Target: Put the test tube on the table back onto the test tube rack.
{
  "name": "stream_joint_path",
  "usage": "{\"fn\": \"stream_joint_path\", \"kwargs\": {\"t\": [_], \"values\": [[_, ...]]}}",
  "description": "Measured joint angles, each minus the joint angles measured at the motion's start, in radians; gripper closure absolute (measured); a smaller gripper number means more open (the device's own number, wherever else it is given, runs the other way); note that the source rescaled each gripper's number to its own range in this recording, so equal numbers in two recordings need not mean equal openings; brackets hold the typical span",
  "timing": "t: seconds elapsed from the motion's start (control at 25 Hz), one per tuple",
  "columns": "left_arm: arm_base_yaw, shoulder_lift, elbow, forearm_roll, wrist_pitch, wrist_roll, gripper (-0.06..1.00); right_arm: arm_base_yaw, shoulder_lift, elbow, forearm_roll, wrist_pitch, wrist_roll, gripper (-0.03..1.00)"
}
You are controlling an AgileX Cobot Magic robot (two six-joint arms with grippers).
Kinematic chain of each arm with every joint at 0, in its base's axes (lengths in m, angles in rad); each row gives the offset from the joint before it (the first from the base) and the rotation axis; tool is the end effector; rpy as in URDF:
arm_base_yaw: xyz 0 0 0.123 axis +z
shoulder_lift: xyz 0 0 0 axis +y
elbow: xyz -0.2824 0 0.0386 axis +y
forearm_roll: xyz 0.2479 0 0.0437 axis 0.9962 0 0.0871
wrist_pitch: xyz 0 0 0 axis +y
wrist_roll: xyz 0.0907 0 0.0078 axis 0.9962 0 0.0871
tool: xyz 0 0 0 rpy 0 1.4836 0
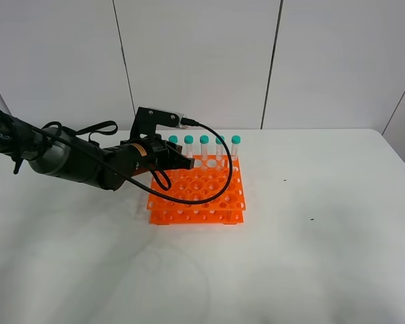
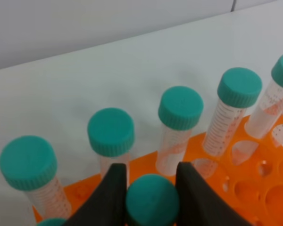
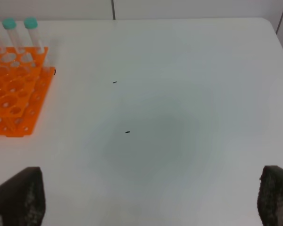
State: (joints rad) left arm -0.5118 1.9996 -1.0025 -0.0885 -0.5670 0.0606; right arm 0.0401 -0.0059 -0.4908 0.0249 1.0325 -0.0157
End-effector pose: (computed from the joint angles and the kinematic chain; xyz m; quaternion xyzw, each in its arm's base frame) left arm 0.3590 -0.1967 0.1484 0.1881 0.7958 -0.1308 0.5605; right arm -0.0036 0.0018 0.2769 -0.0239 0.8463 0.0189 0.5319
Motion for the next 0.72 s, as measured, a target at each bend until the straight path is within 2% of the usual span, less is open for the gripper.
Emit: {"fn": "stream_joint_path", "kwargs": {"t": [0.48,0.52,0.64,0.72], "values": [[0.000,0.000,0.000,0.000,0.002,-0.003,0.93,0.000,0.000,0.000,0.000,0.000,0.000,-0.03],[0.000,0.000,0.000,0.000,0.002,-0.003,0.89,0.000,0.000,0.000,0.000,0.000,0.000,-0.03],[0.000,-0.011,0.001,0.000,0.011,-0.003,0.66,0.000,0.000,0.000,0.000,0.000,0.000,-0.03],[0.000,-0.025,0.001,0.000,0.013,-0.003,0.59,0.000,0.000,0.000,0.000,0.000,0.000,-0.03]]}}
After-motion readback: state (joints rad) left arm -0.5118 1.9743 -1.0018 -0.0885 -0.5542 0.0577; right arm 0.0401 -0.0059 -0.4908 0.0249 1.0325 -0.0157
